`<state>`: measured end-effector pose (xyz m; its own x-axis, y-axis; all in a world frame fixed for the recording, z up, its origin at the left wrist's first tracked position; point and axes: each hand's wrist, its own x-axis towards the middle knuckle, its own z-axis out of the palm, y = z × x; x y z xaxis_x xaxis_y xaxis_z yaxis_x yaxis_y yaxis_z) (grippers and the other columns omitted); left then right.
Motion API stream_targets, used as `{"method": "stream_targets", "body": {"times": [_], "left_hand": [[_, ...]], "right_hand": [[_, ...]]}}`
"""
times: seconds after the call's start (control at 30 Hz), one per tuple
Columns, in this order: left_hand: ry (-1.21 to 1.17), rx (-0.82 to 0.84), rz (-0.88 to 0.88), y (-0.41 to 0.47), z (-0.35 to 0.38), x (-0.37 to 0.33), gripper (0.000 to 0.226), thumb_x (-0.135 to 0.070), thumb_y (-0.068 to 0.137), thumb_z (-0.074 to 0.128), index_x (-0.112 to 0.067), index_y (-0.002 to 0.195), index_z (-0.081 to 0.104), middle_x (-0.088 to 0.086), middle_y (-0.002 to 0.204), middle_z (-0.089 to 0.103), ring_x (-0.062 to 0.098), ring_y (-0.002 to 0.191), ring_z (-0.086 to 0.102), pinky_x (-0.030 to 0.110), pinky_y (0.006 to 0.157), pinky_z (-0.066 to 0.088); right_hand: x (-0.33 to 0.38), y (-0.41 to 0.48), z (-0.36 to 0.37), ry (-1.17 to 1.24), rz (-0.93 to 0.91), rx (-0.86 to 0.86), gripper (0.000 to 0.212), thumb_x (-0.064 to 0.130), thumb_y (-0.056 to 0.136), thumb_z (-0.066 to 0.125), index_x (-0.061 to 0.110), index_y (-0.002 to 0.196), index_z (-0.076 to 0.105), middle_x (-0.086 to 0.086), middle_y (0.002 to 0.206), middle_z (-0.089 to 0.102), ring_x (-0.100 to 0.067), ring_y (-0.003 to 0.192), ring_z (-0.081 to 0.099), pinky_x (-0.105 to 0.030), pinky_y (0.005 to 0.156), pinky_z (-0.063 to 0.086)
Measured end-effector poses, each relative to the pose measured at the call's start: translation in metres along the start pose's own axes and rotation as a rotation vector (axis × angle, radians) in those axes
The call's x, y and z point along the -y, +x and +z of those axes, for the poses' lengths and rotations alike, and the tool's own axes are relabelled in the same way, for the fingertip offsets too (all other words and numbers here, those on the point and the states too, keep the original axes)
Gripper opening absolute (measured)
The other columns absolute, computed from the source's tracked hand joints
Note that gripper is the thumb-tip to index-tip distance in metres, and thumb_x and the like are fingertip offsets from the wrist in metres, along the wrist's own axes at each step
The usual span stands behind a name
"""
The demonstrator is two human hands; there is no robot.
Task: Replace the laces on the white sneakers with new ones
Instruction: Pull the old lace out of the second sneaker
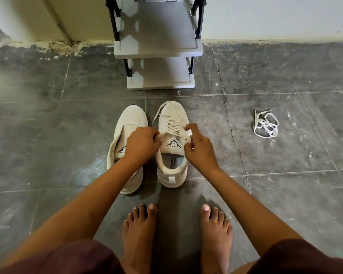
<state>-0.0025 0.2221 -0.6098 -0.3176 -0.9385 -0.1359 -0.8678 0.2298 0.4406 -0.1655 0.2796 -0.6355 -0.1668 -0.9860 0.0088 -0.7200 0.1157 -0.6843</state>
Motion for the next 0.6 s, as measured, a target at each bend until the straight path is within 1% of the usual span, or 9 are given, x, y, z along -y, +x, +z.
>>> {"method": "stream_targets", "body": {"times": [0.1, 0.2, 0.27, 0.33, 0.37, 0.43, 0.47, 0.5, 0.6], "left_hand": [[0.010, 0.005, 0.022, -0.002, 0.000, -0.002, 0.022, -0.023, 0.092, 0.051, -0.006, 0.090, 0.065, 0.013, 0.084, 0.067, 0.031, 0.082, 0.059, 0.038, 0.069, 0.046], [0.079, 0.028, 0.063, -0.003, 0.002, -0.004, 0.024, -0.025, 0.093, 0.049, -0.007, 0.095, 0.064, 0.012, 0.089, 0.067, 0.029, 0.086, 0.059, 0.038, 0.072, 0.047], [0.103, 0.048, 0.067, -0.001, 0.003, -0.006, 0.021, -0.023, 0.092, 0.049, -0.005, 0.088, 0.060, 0.013, 0.088, 0.065, 0.030, 0.085, 0.058, 0.035, 0.069, 0.043], [0.117, 0.060, 0.066, 0.000, 0.004, -0.009, 0.020, -0.022, 0.092, 0.050, -0.005, 0.086, 0.059, 0.014, 0.088, 0.063, 0.030, 0.085, 0.057, 0.034, 0.067, 0.039], [0.127, 0.065, 0.066, 0.000, 0.005, -0.010, 0.020, -0.022, 0.092, 0.050, -0.005, 0.088, 0.060, 0.014, 0.089, 0.063, 0.030, 0.085, 0.057, 0.034, 0.067, 0.039], [0.134, 0.073, 0.065, 0.001, 0.005, -0.010, 0.020, -0.021, 0.091, 0.050, -0.005, 0.090, 0.062, 0.013, 0.090, 0.063, 0.029, 0.086, 0.057, 0.035, 0.068, 0.040], [0.125, 0.073, 0.065, 0.001, 0.005, -0.010, 0.020, -0.021, 0.091, 0.050, -0.005, 0.090, 0.062, 0.013, 0.090, 0.063, 0.030, 0.086, 0.057, 0.035, 0.068, 0.041], [0.108, 0.069, 0.064, 0.002, 0.006, -0.009, 0.020, -0.021, 0.091, 0.051, -0.005, 0.088, 0.062, 0.013, 0.088, 0.064, 0.030, 0.085, 0.057, 0.036, 0.069, 0.042], [0.078, 0.057, 0.066, 0.002, 0.006, -0.007, 0.022, -0.025, 0.090, 0.053, -0.006, 0.087, 0.064, 0.012, 0.085, 0.065, 0.029, 0.083, 0.058, 0.035, 0.069, 0.043]], "right_hand": [[0.002, 0.005, -0.001, -0.212, -0.048, 0.124, 0.045, 0.009, 0.088, 0.047, 0.023, 0.130, 0.050, -0.006, 0.112, 0.046, -0.022, 0.088, 0.052, -0.028, 0.064, 0.039], [0.007, 0.009, 0.002, -0.292, -0.025, 0.121, 0.036, 0.007, 0.085, 0.054, 0.018, 0.119, 0.058, -0.006, 0.121, 0.039, -0.020, 0.104, 0.048, -0.029, 0.068, 0.042], [0.013, 0.019, 0.009, -0.109, 0.096, 0.116, 0.030, 0.000, 0.082, 0.056, 0.011, 0.110, 0.062, -0.007, 0.121, 0.042, -0.021, 0.110, 0.048, -0.029, 0.077, 0.046], [0.019, 0.032, 0.013, 0.193, 0.259, 0.118, 0.022, -0.004, 0.083, 0.056, 0.004, 0.101, 0.065, -0.013, 0.121, 0.051, -0.025, 0.110, 0.053, -0.034, 0.088, 0.050], [0.021, 0.036, 0.013, 0.330, 0.317, 0.120, 0.019, -0.006, 0.083, 0.056, 0.001, 0.098, 0.066, -0.015, 0.119, 0.056, -0.027, 0.107, 0.057, -0.035, 0.089, 0.051], [0.020, 0.038, 0.009, 0.411, 0.343, 0.146, 0.019, -0.005, 0.082, 0.057, 0.004, 0.096, 0.067, -0.014, 0.111, 0.061, -0.021, 0.093, 0.061, -0.026, 0.078, 0.052], [0.019, 0.037, 0.006, 0.343, 0.297, 0.162, 0.019, -0.001, 0.081, 0.060, 0.007, 0.096, 0.068, -0.012, 0.108, 0.061, -0.016, 0.086, 0.059, -0.021, 0.072, 0.049], [0.017, 0.036, 0.002, 0.203, 0.210, 0.170, 0.019, 0.004, 0.080, 0.063, 0.011, 0.097, 0.069, -0.009, 0.108, 0.060, -0.014, 0.086, 0.056, -0.020, 0.070, 0.046], [0.013, 0.032, -0.006, -0.353, -0.084, 0.191, 0.024, 0.024, 0.084, 0.062, 0.019, 0.108, 0.067, -0.003, 0.112, 0.055, -0.018, 0.102, 0.052, -0.031, 0.074, 0.044]]}}
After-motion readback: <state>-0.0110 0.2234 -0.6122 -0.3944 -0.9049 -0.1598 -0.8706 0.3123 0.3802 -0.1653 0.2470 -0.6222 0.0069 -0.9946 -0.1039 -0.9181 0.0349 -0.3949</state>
